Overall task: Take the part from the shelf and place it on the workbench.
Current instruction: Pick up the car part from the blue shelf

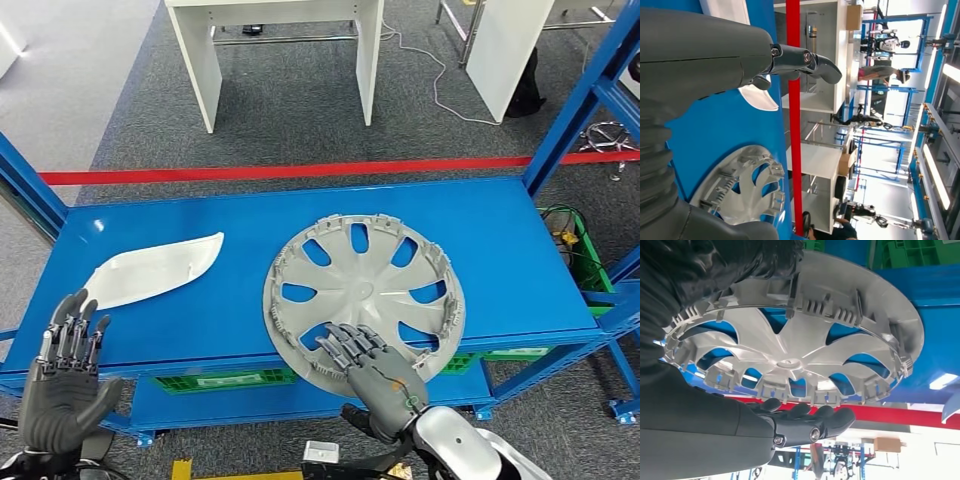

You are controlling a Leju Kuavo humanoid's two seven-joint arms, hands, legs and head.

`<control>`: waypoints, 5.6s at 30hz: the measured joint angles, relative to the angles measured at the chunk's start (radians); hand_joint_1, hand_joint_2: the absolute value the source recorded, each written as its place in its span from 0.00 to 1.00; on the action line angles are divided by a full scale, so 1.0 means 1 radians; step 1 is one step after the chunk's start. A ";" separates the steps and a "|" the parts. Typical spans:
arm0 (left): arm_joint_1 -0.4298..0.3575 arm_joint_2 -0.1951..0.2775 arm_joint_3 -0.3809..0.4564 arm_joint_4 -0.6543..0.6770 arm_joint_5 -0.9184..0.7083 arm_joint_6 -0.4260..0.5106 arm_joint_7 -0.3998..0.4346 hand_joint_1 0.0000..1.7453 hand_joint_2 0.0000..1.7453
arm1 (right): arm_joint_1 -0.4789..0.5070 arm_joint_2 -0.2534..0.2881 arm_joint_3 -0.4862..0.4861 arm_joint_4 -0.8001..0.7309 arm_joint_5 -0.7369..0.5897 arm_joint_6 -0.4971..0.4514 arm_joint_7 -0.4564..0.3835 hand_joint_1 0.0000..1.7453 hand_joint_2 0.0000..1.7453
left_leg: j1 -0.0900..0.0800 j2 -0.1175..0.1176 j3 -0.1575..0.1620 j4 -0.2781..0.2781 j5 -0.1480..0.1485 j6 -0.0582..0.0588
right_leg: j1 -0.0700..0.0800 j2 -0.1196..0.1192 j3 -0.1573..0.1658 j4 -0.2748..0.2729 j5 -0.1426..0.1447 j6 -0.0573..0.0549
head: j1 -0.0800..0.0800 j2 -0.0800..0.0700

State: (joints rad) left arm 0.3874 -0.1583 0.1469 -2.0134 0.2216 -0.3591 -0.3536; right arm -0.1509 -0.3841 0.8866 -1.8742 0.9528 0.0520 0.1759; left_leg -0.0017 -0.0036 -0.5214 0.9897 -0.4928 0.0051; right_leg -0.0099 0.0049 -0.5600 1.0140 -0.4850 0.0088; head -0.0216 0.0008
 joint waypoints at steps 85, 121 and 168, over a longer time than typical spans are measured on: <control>-0.002 -0.032 0.043 -0.013 0.018 -0.011 0.044 0.00 1.00 | 0.070 -0.027 -0.046 0.186 0.305 0.068 0.211 1.00 1.00 | -0.001 0.000 0.000 0.001 0.000 0.000 | -0.001 -0.001 0.001 0.000 0.000 0.000 | 0.000 0.000; 0.021 -0.049 0.042 -0.025 0.006 -0.043 0.018 0.00 0.00 | 0.174 0.046 -0.222 -0.088 0.460 -0.335 0.150 1.00 1.00 | -0.001 0.000 -0.003 0.001 0.000 0.000 | -0.001 -0.001 -0.002 0.000 0.000 0.000 | 0.000 0.000; 0.022 -0.067 0.041 -0.017 -0.012 -0.080 -0.020 0.00 0.00 | 0.085 0.062 -0.209 -0.207 0.547 -0.426 0.122 1.00 1.00 | 0.031 -0.005 -0.050 0.050 0.009 -0.025 | -0.038 0.009 -0.039 0.062 -0.018 0.052 | 0.012 0.000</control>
State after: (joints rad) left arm 0.4093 -0.2251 0.1881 -2.0302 0.2094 -0.4386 -0.3738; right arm -0.0662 -0.3223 0.6778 -2.0813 1.4999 -0.3743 0.2979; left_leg 0.0298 -0.0084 -0.5710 1.0397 -0.4835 -0.0195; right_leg -0.0480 0.0136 -0.5994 1.0758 -0.5032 0.0605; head -0.0097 0.0008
